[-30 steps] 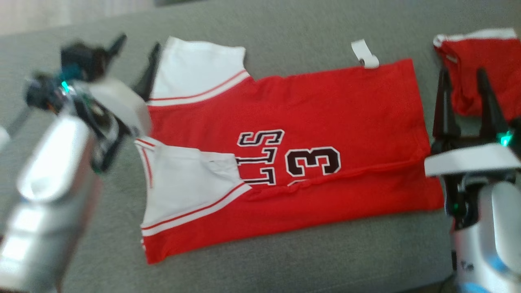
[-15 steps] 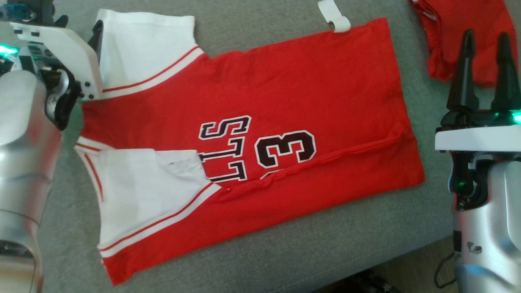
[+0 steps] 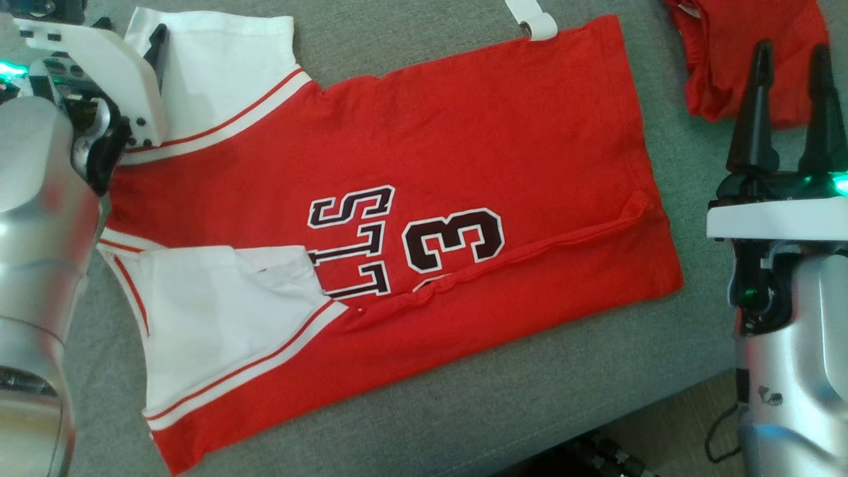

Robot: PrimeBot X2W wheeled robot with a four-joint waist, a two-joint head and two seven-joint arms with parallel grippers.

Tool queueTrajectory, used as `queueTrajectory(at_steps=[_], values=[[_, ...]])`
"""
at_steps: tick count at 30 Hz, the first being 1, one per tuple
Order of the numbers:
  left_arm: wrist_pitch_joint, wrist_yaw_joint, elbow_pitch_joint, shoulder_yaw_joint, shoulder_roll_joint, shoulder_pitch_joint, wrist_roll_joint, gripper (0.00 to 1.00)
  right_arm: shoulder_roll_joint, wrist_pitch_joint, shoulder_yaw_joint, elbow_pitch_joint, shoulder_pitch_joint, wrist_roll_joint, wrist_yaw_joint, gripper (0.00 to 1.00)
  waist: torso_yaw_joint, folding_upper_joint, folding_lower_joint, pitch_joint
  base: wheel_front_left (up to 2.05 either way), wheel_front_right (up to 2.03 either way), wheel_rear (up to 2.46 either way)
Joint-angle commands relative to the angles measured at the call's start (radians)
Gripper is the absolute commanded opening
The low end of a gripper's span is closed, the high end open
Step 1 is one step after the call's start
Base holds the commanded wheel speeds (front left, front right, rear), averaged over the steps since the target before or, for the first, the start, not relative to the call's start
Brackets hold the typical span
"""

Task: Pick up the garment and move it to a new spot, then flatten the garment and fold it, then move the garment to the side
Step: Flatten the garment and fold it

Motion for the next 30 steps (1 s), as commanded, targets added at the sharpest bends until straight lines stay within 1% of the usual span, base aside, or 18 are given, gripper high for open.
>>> queueTrajectory(at_steps=[1,2,3,7,9,11,15,18,19,20,22,23,24,30], values=[[0.022,-0.005,0.0,0.01,0.028,-0.035,-0.015,0.83,-0.006,-0.007,0.017,-0.025,-0.018,-0.006,-0.001,1.0,-0.002,0.0,0.0,0.001,0.0,0.0,0.0],[0.033,-0.005,0.005,0.005,0.025,-0.035,-0.022,0.36,-0.006,-0.006,0.015,-0.024,-0.02,-0.008,-0.001,1.0,-0.002,0.0,0.0,0.001,0.0,0.0,0.0],[0.042,-0.005,0.004,-0.003,0.021,-0.034,-0.031,0.0,-0.006,-0.006,0.012,-0.022,-0.021,-0.01,-0.001,1.0,-0.002,0.0,0.0,0.0,0.0,0.0,0.0],[0.036,-0.006,-0.028,-0.029,0.014,-0.022,-0.082,0.0,-0.006,0.005,0.006,-0.017,-0.025,-0.036,-0.001,1.0,0.007,0.0,0.0,-0.013,0.0,0.0,0.0],[0.009,-0.006,-0.047,-0.035,0.012,-0.015,-0.106,0.0,-0.006,0.027,0.03,-0.018,-0.027,-0.082,-0.001,1.0,0.017,0.0,0.0,-0.026,0.0,0.0,0.0],[-0.036,-0.006,-0.071,-0.039,0.009,-0.011,-0.122,0.0,-0.01,0.049,0.029,-0.014,-0.033,-0.111,-0.001,1.0,0.032,0.0,0.0,-0.042,0.0,0.0,0.0],[-0.174,-0.006,-0.137,-0.025,-0.014,0.006,-0.158,0.0,-0.057,0.112,0.033,0.004,-0.046,-0.165,-0.001,1.0,0.083,0.0,0.0,-0.078,0.0,0.0,0.0],[-0.263,-0.006,-0.198,-0.043,-0.025,0.035,-0.162,0.0,-0.097,0.183,0.041,0.023,-0.064,-0.191,-0.001,1.0,0.128,0.0,0.0,-0.098,0.0,0.0,0.0],[-0.301,-0.006,-0.244,-0.062,-0.024,0.058,-0.161,0.0,-0.125,0.228,0.055,0.043,-0.081,-0.197,-0.001,1.0,0.156,0.0,0.0,-0.109,0.0,0.0,0.0],[-0.313,-0.006,-0.267,-0.07,-0.022,0.069,-0.162,0.0,-0.142,0.249,0.063,0.056,-0.09,-0.2,-0.001,1.0,0.17,0.0,0.0,-0.112,0.0,0.0,0.0],[-0.323,-0.006,-0.32,-0.089,-0.021,0.088,-0.163,0.0,-0.171,0.292,0.072,0.093,-0.112,-0.186,-0.001,1.0,0.2,0.0,0.0,-0.116,0.0,0.0,0.0],[-0.323,-0.006,-0.32,-0.089,-0.021,0.088,-0.163,0.0,-0.171,0.292,0.072,0.093,-0.112,-0.186,-0.001,1.0,0.2,0.0,0.0,-0.116,0.0,0.0,0.0],[-0.322,-0.006,-0.348,-0.098,-0.02,0.098,-0.166,0.0,-0.189,0.314,0.08,0.117,-0.123,-0.18,-0.001,1.0,0.214,0.0,0.0,-0.117,0.0,0.0,0.0],[-0.289,0.001,-0.526,-0.131,-0.006,0.157,-0.172,0.0,-0.301,0.398,0.128,0.322,-0.2,-0.164,-0.001,1.0,0.285,0.0,0.0,-0.105,0.0,0.0,0.0]])
